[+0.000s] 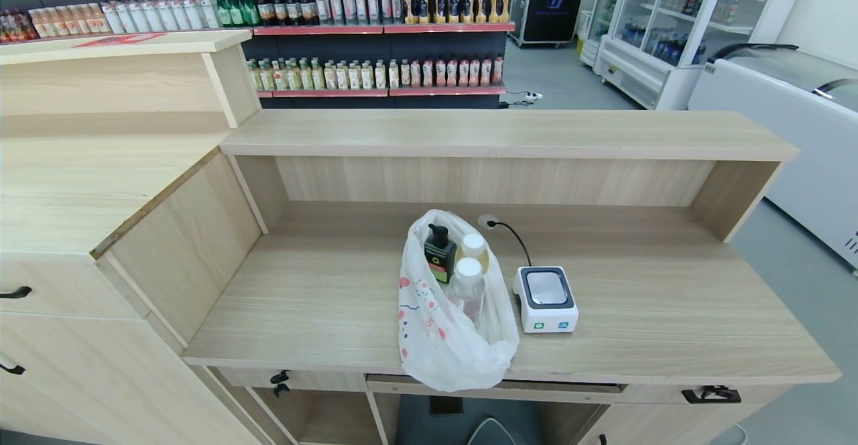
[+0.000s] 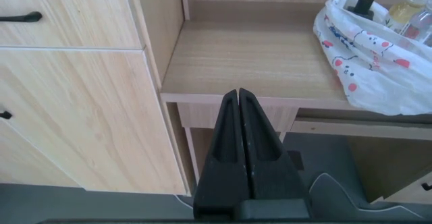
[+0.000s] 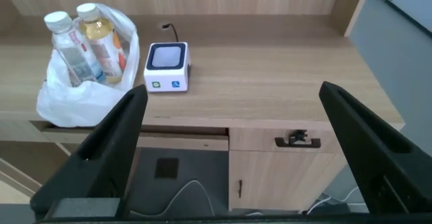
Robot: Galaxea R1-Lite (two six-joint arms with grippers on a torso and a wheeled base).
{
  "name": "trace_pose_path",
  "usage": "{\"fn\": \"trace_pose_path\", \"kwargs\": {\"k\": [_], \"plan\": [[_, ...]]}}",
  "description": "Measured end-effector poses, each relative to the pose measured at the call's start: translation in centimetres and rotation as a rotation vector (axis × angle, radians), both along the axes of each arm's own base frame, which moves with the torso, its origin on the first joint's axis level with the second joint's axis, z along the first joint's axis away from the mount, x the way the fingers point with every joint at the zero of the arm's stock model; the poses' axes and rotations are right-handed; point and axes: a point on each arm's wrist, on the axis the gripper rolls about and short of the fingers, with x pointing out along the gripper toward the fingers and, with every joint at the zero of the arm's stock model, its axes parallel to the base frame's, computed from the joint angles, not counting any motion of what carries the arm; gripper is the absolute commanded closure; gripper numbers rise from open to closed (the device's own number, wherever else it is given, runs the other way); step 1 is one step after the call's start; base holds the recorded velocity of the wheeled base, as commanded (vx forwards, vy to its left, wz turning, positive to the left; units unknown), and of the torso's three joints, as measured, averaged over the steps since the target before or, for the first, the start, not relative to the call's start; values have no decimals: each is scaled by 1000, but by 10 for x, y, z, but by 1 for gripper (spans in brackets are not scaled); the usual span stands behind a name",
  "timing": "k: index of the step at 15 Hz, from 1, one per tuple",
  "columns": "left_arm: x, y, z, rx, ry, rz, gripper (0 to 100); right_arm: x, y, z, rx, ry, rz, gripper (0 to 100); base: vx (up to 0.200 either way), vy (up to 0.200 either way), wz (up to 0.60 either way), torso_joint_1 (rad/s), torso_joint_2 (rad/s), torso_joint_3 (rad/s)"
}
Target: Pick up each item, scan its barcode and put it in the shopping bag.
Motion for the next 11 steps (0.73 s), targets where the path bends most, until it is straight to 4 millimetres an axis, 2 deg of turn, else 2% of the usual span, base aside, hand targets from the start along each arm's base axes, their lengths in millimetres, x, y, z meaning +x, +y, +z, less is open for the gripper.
{"fn": "trace_pose_path", "kwargs": {"k": [11], "plan": [[0, 0, 0, 0, 0, 0, 100, -2, 0, -1, 2, -21, 2, 0, 0, 0, 0, 0, 0, 0]]}}
